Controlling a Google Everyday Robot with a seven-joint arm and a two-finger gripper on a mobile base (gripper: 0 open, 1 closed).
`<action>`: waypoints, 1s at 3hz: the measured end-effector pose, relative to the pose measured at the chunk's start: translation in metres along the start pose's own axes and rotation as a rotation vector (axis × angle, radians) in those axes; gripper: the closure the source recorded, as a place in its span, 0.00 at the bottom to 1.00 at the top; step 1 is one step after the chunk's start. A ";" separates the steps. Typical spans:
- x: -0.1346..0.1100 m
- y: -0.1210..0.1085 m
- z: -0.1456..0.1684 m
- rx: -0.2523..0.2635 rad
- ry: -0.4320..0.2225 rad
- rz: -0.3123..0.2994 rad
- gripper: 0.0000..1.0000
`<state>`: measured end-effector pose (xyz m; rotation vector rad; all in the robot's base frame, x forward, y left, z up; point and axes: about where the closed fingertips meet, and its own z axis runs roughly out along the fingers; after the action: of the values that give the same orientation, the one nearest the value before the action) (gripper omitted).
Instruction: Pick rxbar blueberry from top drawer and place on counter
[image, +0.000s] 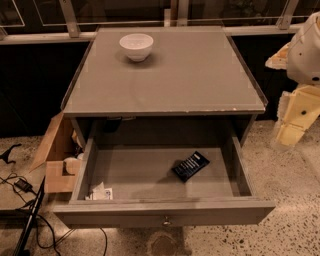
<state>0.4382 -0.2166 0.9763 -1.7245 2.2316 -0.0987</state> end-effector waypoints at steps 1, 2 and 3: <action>0.000 0.000 0.000 0.000 0.000 0.000 0.00; 0.000 0.000 0.000 0.000 0.000 0.000 0.09; -0.002 -0.001 0.001 0.014 -0.010 0.014 0.32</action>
Offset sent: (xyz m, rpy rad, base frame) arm 0.0000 0.0000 0.0000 0.0000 0.0000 0.0000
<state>0.4397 -0.2150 0.9759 -1.6982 2.2300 -0.1028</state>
